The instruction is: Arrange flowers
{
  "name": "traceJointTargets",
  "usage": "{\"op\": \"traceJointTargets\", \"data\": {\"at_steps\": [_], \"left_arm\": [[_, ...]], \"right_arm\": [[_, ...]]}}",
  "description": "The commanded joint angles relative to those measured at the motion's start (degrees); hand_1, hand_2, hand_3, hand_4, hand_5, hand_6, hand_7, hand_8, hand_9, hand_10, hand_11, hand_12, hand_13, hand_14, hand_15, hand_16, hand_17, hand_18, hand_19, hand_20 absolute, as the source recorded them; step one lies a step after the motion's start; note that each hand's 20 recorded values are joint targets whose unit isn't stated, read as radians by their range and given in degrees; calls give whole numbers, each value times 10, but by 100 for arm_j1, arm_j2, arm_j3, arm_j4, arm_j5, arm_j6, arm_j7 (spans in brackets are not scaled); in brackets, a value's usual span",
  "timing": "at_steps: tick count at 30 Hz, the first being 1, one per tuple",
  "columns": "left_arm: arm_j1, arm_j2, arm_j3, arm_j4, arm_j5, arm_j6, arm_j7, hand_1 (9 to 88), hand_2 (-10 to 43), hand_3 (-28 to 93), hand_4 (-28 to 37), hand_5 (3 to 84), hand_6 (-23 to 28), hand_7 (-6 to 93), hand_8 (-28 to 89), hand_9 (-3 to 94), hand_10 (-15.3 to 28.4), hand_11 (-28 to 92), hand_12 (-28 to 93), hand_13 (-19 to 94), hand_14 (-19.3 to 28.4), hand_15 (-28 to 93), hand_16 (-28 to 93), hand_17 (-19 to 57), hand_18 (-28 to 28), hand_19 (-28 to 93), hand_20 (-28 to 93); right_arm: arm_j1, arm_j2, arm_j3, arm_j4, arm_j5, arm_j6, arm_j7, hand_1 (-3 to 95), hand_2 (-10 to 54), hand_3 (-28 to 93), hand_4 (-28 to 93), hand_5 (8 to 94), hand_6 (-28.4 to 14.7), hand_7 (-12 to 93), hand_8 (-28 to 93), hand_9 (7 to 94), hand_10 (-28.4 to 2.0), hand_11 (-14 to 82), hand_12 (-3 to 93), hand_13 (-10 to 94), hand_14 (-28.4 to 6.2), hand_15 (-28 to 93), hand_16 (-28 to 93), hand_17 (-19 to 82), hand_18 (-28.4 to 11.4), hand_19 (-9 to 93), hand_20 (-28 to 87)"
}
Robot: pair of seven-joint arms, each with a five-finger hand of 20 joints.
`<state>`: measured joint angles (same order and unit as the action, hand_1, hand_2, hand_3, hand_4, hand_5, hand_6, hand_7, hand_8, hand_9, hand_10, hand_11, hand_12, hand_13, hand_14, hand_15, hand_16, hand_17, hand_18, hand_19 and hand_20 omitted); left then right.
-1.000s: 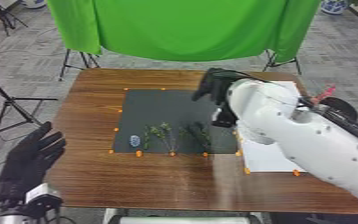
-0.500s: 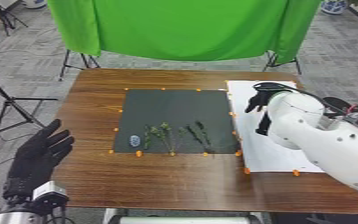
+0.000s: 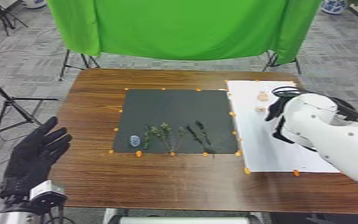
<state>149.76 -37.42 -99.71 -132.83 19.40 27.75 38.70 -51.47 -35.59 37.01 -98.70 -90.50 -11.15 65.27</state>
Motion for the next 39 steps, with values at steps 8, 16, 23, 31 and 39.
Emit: {"op": "traceJointTargets", "data": {"at_steps": [8, 16, 23, 31, 39], "left_arm": [[-4, -36, -43, 26, 45, -37, -66, 303, 71, 659, -206, 387, 102, 98, -78, 319, 188, 288, 106, 178, 237, 482, -115, -96, 206, 430, 77], [-24, -29, -11, 30, 38, -36, -59, 304, 72, 658, -206, 386, 101, 99, -78, 319, 188, 287, 106, 179, 237, 483, -114, -96, 206, 431, 78], [-2, 38, -19, 24, -45, -1, 5, 304, 72, 659, -207, 387, 102, 99, -78, 319, 188, 288, 106, 178, 238, 482, -115, -96, 205, 430, 77], [21, 50, -30, 6, -79, 13, 0, 303, 72, 658, -208, 388, 103, 98, -78, 320, 189, 288, 106, 180, 236, 482, -114, -96, 205, 430, 77], [67, 4, -59, -18, -41, 13, -42, 303, 73, 657, -207, 387, 103, 98, -78, 320, 189, 288, 106, 179, 237, 484, -114, -96, 206, 431, 77]], "right_arm": [[-209, -61, 71, 77, 266, -87, 104, 385, -38, 744, -207, 522, -63, 157, -88, 563, -232, 135, 140, 728, -103, 739, 105, 544, -161, 932, 250], [-245, -159, -22, 109, 283, -123, 174, 421, -46, 752, -215, 545, -58, 169, -92, 604, -216, 151, 141, 742, -94, 743, 110, 554, -161, 932, 281], [-292, -177, -130, 125, 150, -99, 228, 516, -79, 744, -236, 606, -54, 209, -15, 699, -191, 197, 149, 780, -70, 740, 121, 586, -152, 932, 324], [-292, -99, -277, 69, -60, 171, 128, 604, -95, 698, -243, 713, -32, 290, 106, 831, -125, 91, 290, 822, -43, 722, 139, 610, -138, 932, 346], [-240, -9, -245, -266, -496, 500, -33, 618, -94, 708, -249, 749, -24, 297, 105, 878, -100, 104, 326, 845, -30, 719, 148, 623, -137, 932, 368]]}}
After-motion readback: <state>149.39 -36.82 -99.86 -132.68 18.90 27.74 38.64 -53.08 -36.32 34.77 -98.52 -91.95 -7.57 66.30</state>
